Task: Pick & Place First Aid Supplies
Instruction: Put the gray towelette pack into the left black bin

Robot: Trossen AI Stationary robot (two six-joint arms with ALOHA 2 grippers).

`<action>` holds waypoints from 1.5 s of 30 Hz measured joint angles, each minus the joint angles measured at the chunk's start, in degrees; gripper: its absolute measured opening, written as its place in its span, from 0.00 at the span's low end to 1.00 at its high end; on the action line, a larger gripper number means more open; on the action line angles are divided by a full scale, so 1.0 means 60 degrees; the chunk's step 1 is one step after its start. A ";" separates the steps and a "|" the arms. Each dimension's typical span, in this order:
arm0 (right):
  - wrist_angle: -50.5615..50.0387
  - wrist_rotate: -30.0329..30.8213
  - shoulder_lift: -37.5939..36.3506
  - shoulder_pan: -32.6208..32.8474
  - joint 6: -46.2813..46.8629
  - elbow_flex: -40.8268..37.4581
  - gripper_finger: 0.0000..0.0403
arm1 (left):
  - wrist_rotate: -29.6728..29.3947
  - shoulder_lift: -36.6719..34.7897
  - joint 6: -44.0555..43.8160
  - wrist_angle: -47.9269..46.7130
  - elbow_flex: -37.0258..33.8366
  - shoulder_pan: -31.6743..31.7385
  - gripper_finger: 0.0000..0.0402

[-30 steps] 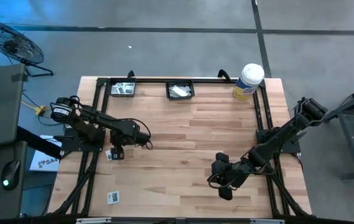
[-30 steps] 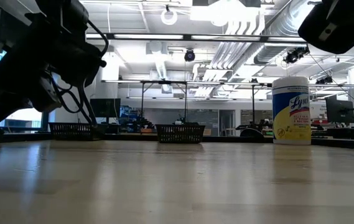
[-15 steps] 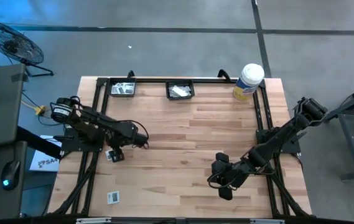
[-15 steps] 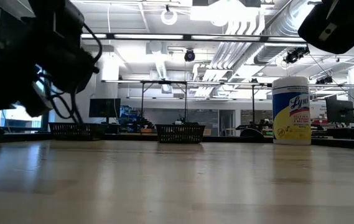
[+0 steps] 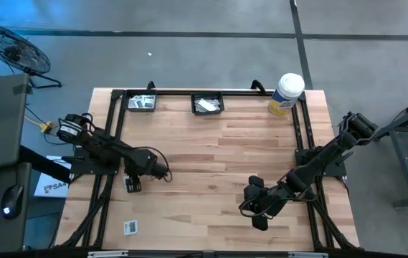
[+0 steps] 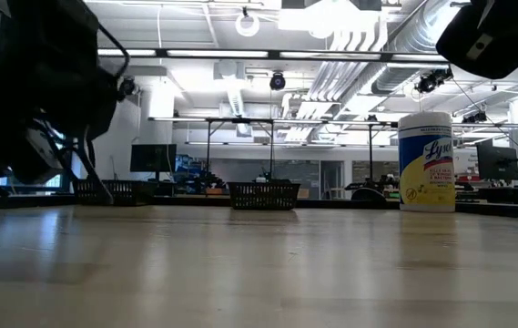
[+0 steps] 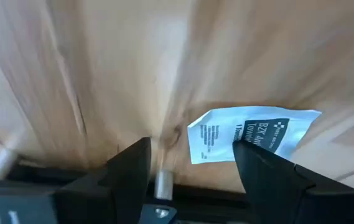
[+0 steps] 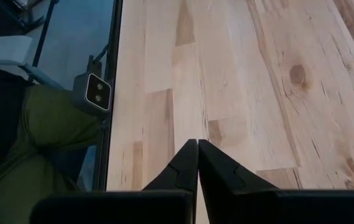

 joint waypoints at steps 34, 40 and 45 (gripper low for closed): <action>0.0000 0.0001 0.0000 0.0000 0.0000 0.0000 0.02 | -0.1159 0.0026 0.7417 0.2459 0.2072 -0.0540 0.55; 0.0000 -0.0001 0.0000 0.0000 0.0000 0.0000 0.01 | -0.1360 0.0113 0.7624 0.2474 0.1849 -0.0544 0.40; 0.0007 0.0001 0.0000 -0.0004 0.0000 0.0000 0.02 | -0.1116 0.0113 0.7657 0.2777 0.1853 -0.0540 0.24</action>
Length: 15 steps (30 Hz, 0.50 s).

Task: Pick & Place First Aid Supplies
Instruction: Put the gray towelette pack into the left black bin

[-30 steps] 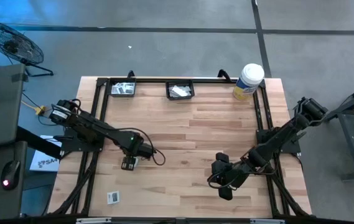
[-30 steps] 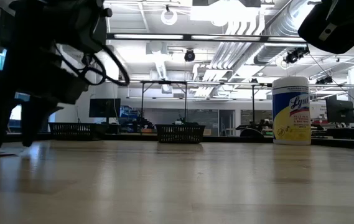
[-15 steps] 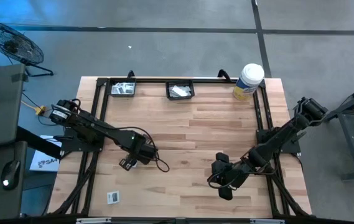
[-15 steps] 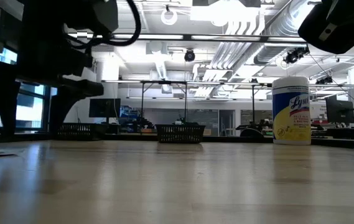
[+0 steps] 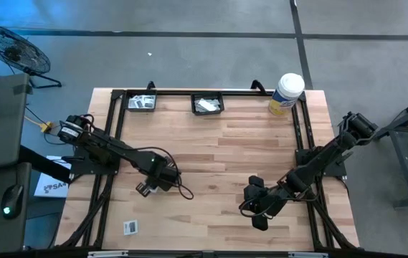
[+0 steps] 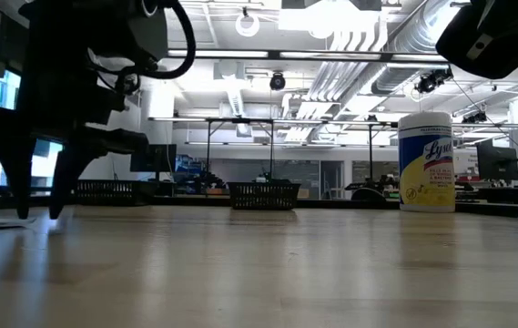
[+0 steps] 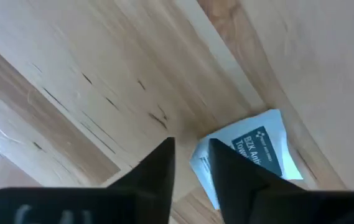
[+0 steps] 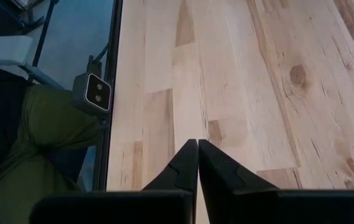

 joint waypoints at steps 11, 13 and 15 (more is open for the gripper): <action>-0.0004 0.0000 0.0000 0.0001 0.0000 0.0000 0.01 | -0.0537 0.0000 0.0199 -0.0031 -0.0087 0.0000 0.09; -0.0004 0.0000 0.0000 0.0004 0.0000 0.0000 0.01 | -0.0492 0.0000 0.0158 -0.0019 -0.0087 0.0000 0.10; -0.0004 0.0000 0.0000 0.0002 0.0000 0.0000 0.02 | -0.0492 0.0000 0.0142 -0.0017 -0.0087 0.0000 0.12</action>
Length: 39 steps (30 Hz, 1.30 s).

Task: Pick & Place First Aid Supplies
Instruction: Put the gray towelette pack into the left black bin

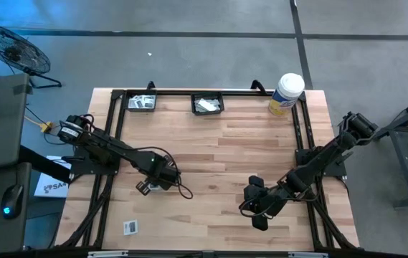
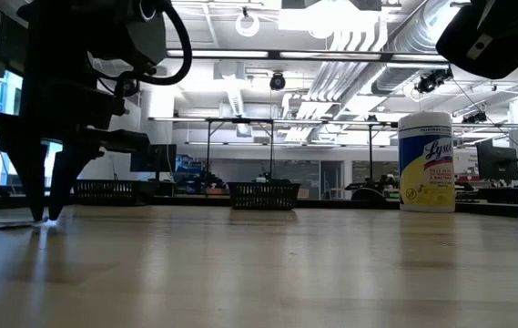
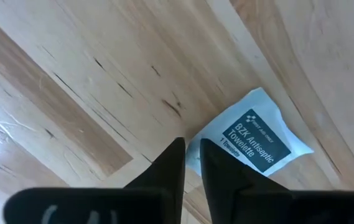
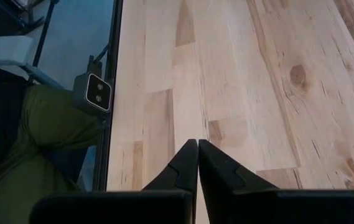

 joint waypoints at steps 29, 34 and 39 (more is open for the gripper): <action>0.0000 0.0000 0.0000 0.0002 0.0000 0.0000 0.02 | 0.0914 0.0491 -0.0419 -0.0040 0.0029 0.0448 0.15; 0.0000 0.0000 0.0000 -0.0002 0.0000 0.0000 0.01 | 0.0818 0.0503 -0.0494 0.0054 0.0018 0.0452 0.02; -0.0001 0.0000 0.0000 0.0001 0.0000 0.0000 0.02 | 0.0668 0.0363 -0.0775 0.0042 0.0017 0.0448 0.01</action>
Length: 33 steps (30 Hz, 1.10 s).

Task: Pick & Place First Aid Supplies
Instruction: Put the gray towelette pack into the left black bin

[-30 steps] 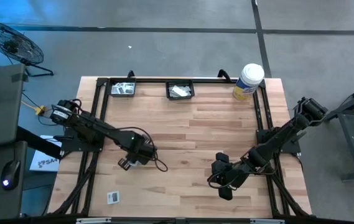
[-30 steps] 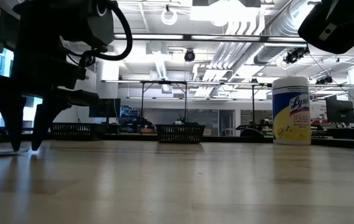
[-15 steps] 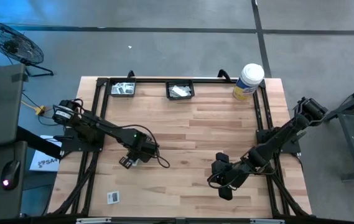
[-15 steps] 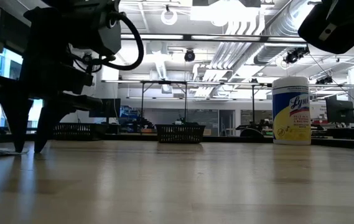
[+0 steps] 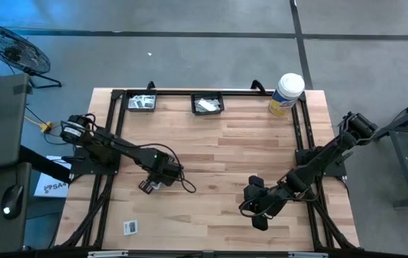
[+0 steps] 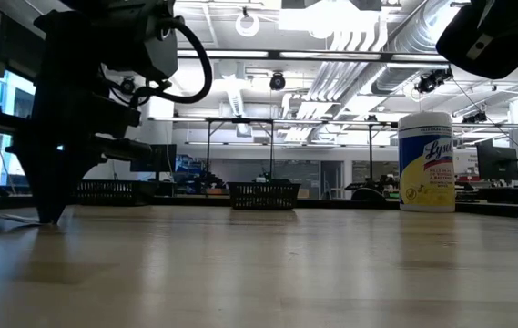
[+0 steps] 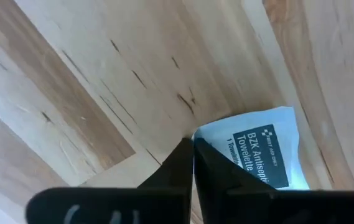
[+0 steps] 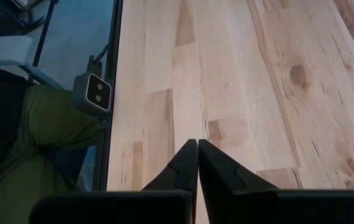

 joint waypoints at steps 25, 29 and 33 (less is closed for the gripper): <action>0.0001 0.0000 0.0000 0.0000 0.0000 0.0000 0.02 | -0.1987 -0.2312 -0.3185 -0.2936 0.1243 0.6420 0.00; 0.0001 -0.0003 0.0000 0.0000 0.0000 0.0000 0.02 | -0.2387 -0.2312 -0.2789 -0.3190 0.2022 0.7855 0.00; 0.0001 0.0000 0.0000 -0.0003 0.0000 0.0000 0.02 | -0.3127 -0.2187 -0.2856 -0.3276 0.2946 0.9369 0.00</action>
